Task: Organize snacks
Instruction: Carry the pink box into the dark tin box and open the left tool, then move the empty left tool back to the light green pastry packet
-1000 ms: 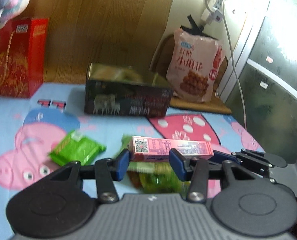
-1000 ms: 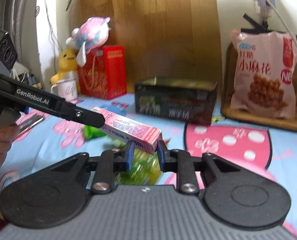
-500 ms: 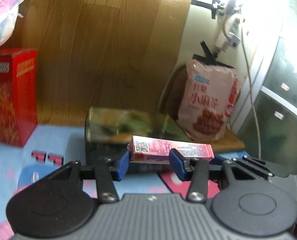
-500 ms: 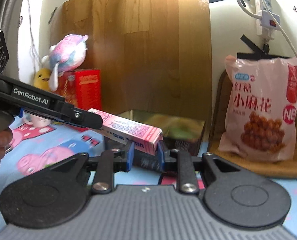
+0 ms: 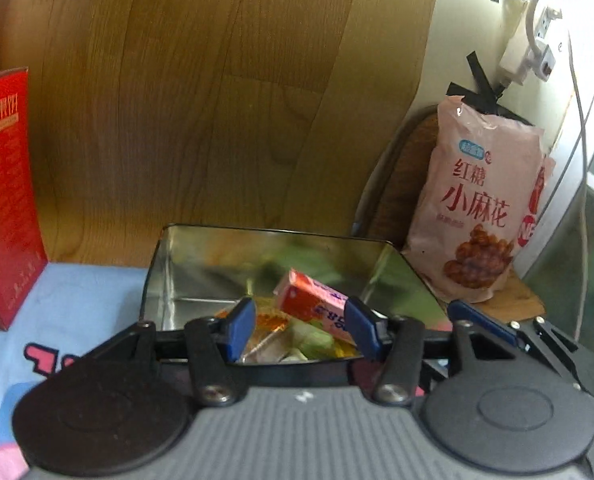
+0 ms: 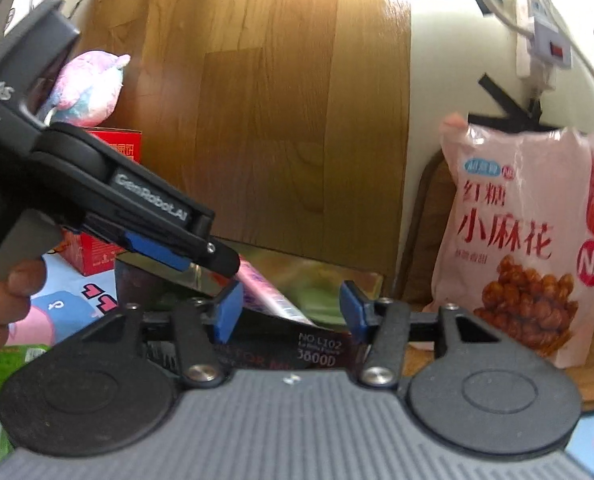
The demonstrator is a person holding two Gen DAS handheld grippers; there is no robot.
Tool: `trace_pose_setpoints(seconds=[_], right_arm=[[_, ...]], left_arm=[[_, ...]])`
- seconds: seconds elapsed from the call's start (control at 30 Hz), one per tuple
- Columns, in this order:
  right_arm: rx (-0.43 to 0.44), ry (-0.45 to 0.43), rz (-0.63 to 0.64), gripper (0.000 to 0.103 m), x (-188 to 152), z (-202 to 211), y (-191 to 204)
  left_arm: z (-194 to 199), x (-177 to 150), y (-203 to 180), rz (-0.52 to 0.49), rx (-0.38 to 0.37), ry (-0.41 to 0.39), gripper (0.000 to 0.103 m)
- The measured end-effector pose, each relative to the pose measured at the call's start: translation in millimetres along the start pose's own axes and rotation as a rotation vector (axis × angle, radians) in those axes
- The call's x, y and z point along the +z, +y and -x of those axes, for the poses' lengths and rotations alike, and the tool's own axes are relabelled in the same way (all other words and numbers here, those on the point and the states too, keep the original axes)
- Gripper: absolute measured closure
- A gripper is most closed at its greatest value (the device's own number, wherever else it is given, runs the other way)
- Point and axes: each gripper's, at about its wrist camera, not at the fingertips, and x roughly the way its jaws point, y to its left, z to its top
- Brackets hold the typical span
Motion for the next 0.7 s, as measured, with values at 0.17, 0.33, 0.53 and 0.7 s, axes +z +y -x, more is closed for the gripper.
trace_pose_setpoints(seconds=[0.17, 0.33, 0.53, 0.7], right_arm=[[0.027, 0.003, -0.09, 0.047, 5.1, 17.1, -8.9], [0.207, 0.115, -0.268, 0.047, -3.7, 35.5, -13.8], [0.32, 0.363, -0.398, 0.047, -28.7, 20.9, -9.5], [0.419, 0.471, -0.534, 0.067, -35.0, 10.8, -1.0]], left_arm=[[37.1, -7.4, 9.8, 0.011, -0.007, -0.03, 0.051], [87.8, -38.4, 36.6, 0.077, -0.046, -0.018, 0.051], [119.4, -100.2, 41.9, 0.144, -0.143, 0.082, 0.051], [115.9, -134.7, 49.5, 0.253, -0.175, 0.165, 0.053]])
